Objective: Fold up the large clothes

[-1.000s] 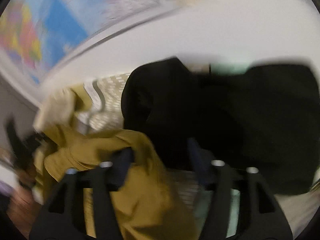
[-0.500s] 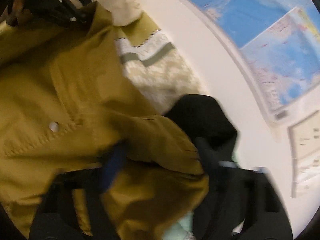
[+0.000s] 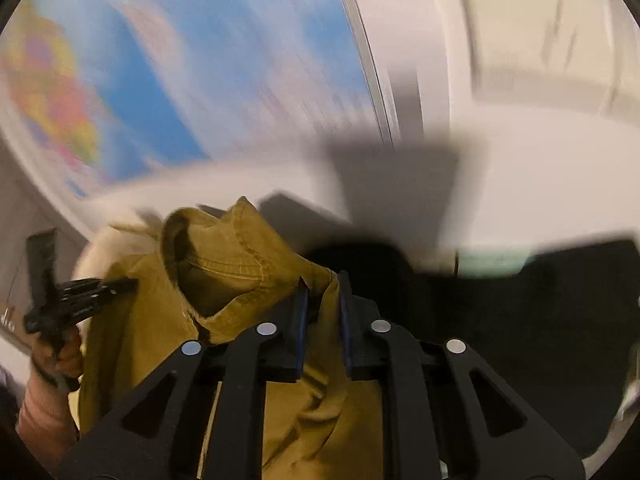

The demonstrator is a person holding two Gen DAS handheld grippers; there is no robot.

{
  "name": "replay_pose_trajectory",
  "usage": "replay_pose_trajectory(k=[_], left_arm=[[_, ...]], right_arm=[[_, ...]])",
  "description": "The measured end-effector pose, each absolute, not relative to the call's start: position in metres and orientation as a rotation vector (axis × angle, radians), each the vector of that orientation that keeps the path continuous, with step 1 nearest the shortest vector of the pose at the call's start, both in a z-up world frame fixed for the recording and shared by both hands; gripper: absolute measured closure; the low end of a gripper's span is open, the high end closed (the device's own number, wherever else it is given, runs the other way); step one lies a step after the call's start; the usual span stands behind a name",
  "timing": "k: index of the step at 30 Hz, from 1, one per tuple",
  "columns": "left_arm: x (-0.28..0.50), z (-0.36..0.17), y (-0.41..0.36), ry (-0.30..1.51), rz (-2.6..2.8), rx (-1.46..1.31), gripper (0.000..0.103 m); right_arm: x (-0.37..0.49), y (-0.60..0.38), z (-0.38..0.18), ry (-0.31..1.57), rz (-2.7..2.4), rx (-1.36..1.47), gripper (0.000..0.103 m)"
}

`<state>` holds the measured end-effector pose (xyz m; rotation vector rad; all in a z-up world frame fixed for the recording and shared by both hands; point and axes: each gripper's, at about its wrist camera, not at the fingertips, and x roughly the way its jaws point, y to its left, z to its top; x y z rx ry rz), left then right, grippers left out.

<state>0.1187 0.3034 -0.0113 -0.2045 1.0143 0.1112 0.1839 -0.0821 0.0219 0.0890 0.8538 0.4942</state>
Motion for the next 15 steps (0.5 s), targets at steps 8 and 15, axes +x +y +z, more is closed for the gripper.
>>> replay_pose_trajectory(k=[8, 15], left_arm=[[0.079, 0.012, 0.280, 0.902, 0.156, -0.078, 0.046], [-0.024, 0.046, 0.245, 0.801, 0.064, 0.071, 0.027]], right_arm=[[0.126, -0.118, 0.043, 0.763, 0.469, 0.070, 0.030], [-0.044, -0.138, 0.051, 0.744, 0.662, -0.154, 0.013]])
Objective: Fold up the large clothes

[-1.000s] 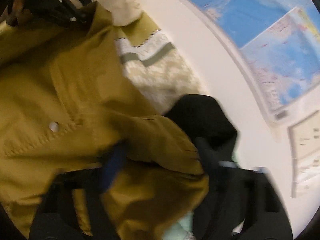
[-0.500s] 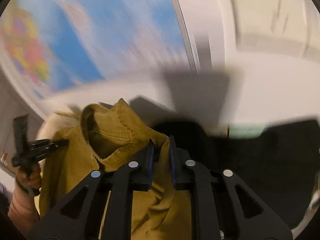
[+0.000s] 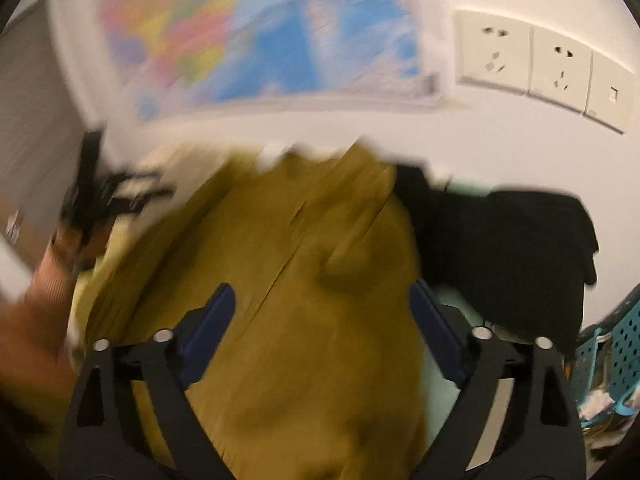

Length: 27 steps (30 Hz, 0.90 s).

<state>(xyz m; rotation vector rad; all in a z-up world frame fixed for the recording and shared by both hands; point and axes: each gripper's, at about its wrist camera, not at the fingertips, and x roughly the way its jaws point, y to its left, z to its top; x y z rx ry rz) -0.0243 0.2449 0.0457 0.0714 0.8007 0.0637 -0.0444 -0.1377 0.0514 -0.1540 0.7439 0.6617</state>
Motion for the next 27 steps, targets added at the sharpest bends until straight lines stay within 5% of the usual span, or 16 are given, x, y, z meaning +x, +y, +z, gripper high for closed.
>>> replay_pose_trajectory(k=[7, 10, 12, 14, 16, 19, 22, 24, 26, 27], left_arm=[[-0.108, -0.003, 0.200, 0.888, -0.037, 0.157, 0.011], [-0.124, -0.031, 0.182, 0.948, -0.049, 0.230, 0.014], [-0.125, -0.044, 0.175, 0.987, -0.007, 0.279, 0.043], [-0.122, -0.045, 0.180, 0.991, 0.018, 0.267, 0.076], [-0.122, -0.031, 0.193, 0.967, 0.051, 0.217, 0.091], [-0.128, 0.008, 0.229, 0.879, 0.130, 0.101, 0.093], [-0.134, 0.044, 0.264, 0.770, 0.314, 0.098, 0.093], [-0.129, 0.049, 0.287, 0.780, 0.431, 0.113, 0.077], [-0.120, 0.039, 0.298, 0.821, 0.543, 0.173, 0.048], [-0.116, 0.032, 0.301, 0.836, 0.586, 0.203, 0.044]], right_arm=[[-0.125, -0.116, -0.016, 0.900, 0.687, -0.260, 0.008], [-0.123, -0.109, -0.047, 0.969, 0.710, -0.215, 0.012], [-0.112, -0.108, -0.057, 0.972, 0.710, -0.200, 0.039], [-0.103, -0.122, -0.050, 0.968, 0.711, -0.134, 0.085], [-0.100, -0.154, -0.026, 0.914, 0.724, 0.026, 0.092], [-0.101, -0.208, 0.025, 0.766, 0.689, 0.193, 0.092], [-0.097, -0.267, 0.067, 0.603, 0.630, 0.376, 0.092], [-0.084, -0.297, 0.073, 0.580, 0.554, 0.411, 0.083], [-0.064, -0.307, 0.058, 0.626, 0.508, 0.425, 0.072], [-0.050, -0.314, 0.040, 0.675, 0.431, 0.431, 0.069]])
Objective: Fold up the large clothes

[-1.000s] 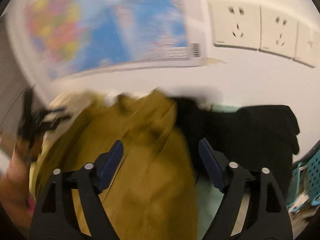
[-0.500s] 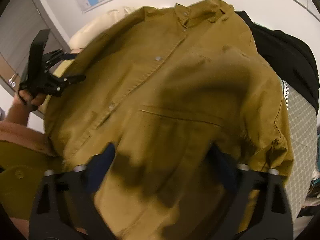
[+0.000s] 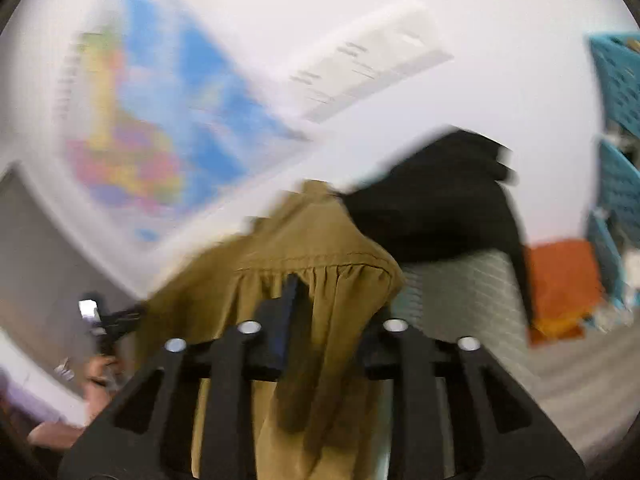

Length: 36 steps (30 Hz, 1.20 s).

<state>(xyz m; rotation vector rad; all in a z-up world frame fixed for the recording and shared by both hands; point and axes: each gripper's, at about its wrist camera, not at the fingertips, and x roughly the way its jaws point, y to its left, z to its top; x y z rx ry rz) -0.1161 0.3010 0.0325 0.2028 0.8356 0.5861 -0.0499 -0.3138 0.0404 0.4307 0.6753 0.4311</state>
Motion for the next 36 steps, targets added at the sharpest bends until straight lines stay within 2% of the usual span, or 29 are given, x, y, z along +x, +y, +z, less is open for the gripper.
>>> replay_pose_trajectory(k=[3, 5, 7, 9, 11, 14, 17, 18, 19, 20, 22, 25, 30, 36], left_arm=[[-0.115, 0.021, 0.295, 0.854, 0.610, 0.213, 0.043], [-0.118, 0.028, 0.289, 0.810, 0.606, 0.202, 0.040], [-0.126, 0.044, 0.284, 0.743, 0.591, 0.168, 0.034], [-0.130, 0.058, 0.273, 0.695, 0.532, 0.127, 0.034], [-0.135, 0.072, 0.261, 0.649, 0.456, 0.091, 0.030], [-0.129, 0.075, 0.234, 0.626, 0.337, 0.088, 0.029], [-0.117, 0.063, 0.208, 0.646, 0.253, 0.114, 0.029], [-0.110, 0.057, 0.199, 0.659, 0.221, 0.125, 0.029], [-0.106, 0.053, 0.193, 0.668, 0.205, 0.128, 0.027], [-0.101, 0.047, 0.185, 0.688, 0.176, 0.128, 0.025], [-0.094, 0.036, 0.173, 0.720, 0.137, 0.129, 0.024], [-0.087, 0.027, 0.163, 0.734, 0.099, 0.137, 0.024], [-0.084, 0.033, 0.163, 0.703, -0.001, 0.089, 0.024], [-0.081, 0.050, 0.176, 0.678, -0.121, -0.007, 0.024]], right_arm=[[-0.024, -0.322, -0.011, 0.819, 0.338, 0.496, 0.056], [-0.021, -0.329, -0.032, 0.867, 0.252, 0.488, 0.030], [-0.037, -0.339, -0.037, 0.852, 0.212, 0.485, 0.022], [-0.054, -0.343, -0.028, 0.824, 0.189, 0.444, 0.021], [-0.082, -0.328, -0.006, 0.760, 0.181, 0.329, 0.015], [-0.121, -0.286, 0.017, 0.699, 0.254, 0.147, 0.008], [-0.135, -0.246, 0.004, 0.738, 0.278, -0.057, 0.009], [-0.134, -0.233, -0.008, 0.778, 0.255, -0.149, 0.011], [-0.129, -0.226, -0.016, 0.810, 0.235, -0.184, 0.025], [-0.122, -0.227, -0.026, 0.852, 0.214, -0.187, 0.058], [-0.111, -0.245, -0.035, 0.931, 0.283, -0.056, 0.096], [-0.117, -0.262, -0.003, 0.875, 0.367, 0.074, 0.097], [-0.134, -0.245, 0.095, 0.741, 0.562, 0.170, 0.098], [-0.098, -0.177, 0.132, 0.742, 0.790, 0.223, 0.097]])
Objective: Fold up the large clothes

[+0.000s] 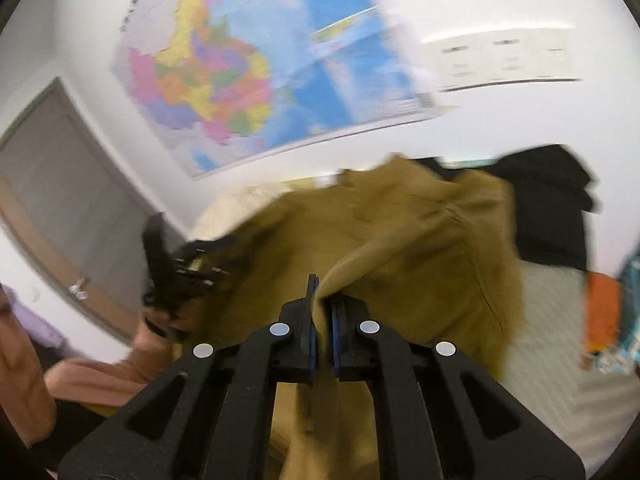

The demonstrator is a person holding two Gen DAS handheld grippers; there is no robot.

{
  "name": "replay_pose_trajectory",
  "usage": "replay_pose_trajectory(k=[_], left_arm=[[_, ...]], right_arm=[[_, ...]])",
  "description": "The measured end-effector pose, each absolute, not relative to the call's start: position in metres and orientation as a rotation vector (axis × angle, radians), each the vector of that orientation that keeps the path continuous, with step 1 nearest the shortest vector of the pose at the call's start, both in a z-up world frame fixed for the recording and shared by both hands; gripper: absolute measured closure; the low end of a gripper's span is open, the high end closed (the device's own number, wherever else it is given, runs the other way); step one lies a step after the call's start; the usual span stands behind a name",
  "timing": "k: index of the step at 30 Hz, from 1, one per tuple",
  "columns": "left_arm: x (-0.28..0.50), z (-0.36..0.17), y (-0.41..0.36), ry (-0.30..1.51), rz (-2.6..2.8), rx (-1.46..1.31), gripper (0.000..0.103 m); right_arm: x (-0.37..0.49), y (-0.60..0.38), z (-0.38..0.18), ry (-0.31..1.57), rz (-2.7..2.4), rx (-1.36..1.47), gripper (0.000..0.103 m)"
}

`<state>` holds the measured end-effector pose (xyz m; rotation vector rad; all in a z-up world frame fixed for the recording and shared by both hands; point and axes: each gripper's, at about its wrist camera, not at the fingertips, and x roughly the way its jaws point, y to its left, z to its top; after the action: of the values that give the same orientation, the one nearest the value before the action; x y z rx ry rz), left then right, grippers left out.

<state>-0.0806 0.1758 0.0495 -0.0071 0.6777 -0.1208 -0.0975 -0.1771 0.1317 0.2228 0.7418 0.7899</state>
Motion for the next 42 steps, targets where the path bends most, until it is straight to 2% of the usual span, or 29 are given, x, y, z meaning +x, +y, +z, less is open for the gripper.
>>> replay_pose_trajectory(k=[6, 9, 10, 12, 13, 15, 19, 22, 25, 27, 28, 29, 31, 35, 39, 41, 42], left_arm=[[-0.088, 0.059, 0.195, 0.668, -0.137, -0.025, 0.023], [-0.091, 0.055, 0.201, 0.692, -0.146, -0.044, 0.023], [-0.090, 0.053, 0.202, 0.700, -0.150, -0.046, 0.023], [-0.088, 0.047, 0.199, 0.722, -0.156, -0.043, 0.023], [-0.087, 0.044, 0.196, 0.732, -0.167, -0.040, 0.023], [-0.084, 0.038, 0.190, 0.750, -0.179, -0.028, 0.023], [-0.079, 0.025, 0.181, 0.782, -0.230, -0.013, 0.022], [-0.072, 0.012, 0.177, 0.818, -0.274, -0.027, 0.022], [-0.066, 0.002, 0.171, 0.847, -0.307, -0.038, 0.022], [-0.063, -0.001, 0.170, 0.857, -0.311, -0.048, 0.022], [-0.063, 0.000, 0.170, 0.854, -0.312, -0.053, 0.022], [-0.064, 0.003, 0.172, 0.842, -0.309, -0.060, 0.022], [-0.067, 0.013, 0.178, 0.812, -0.303, -0.075, 0.022], [-0.081, 0.045, 0.202, 0.727, -0.273, -0.121, 0.022], [-0.098, 0.070, 0.221, 0.647, -0.211, -0.116, 0.017], [-0.103, 0.071, 0.224, 0.637, -0.194, -0.100, 0.014], [-0.104, 0.068, 0.224, 0.649, -0.189, -0.095, 0.013]], right_arm=[[-0.032, -0.086, 0.090, 0.877, 0.898, 0.235, 0.096], [0.009, -0.060, 0.056, 0.961, 0.884, 0.325, 0.091], [0.020, -0.055, 0.045, 0.988, 0.869, 0.354, 0.084], [0.041, -0.047, 0.026, 1.031, 0.844, 0.399, 0.058], [0.050, -0.045, 0.017, 1.054, 0.814, 0.410, 0.052], [0.052, -0.050, 0.014, 1.054, 0.801, 0.412, 0.048], [0.001, -0.079, 0.042, 0.935, 0.826, 0.214, 0.024], [-0.043, -0.090, 0.041, 0.910, 0.802, 0.028, 0.021], [-0.071, -0.094, 0.012, 1.000, 0.790, -0.062, 0.023], [-0.081, -0.090, -0.012, 1.061, 0.814, -0.090, 0.054], [-0.081, -0.089, -0.019, 1.083, 0.846, -0.060, 0.080], [-0.079, -0.088, -0.020, 1.084, 0.859, -0.032, 0.088], [-0.076, -0.092, -0.011, 1.034, 0.983, 0.128, 0.093], [-0.058, -0.075, 0.010, 0.910, 1.119, 0.332, 0.093], [-0.028, -0.034, -0.001, 0.926, 1.161, 0.410, 0.090], [-0.010, -0.015, -0.022, 1.009, 1.116, 0.412, 0.071], [-0.006, -0.009, -0.030, 1.047, 1.100, 0.385, 0.067]])
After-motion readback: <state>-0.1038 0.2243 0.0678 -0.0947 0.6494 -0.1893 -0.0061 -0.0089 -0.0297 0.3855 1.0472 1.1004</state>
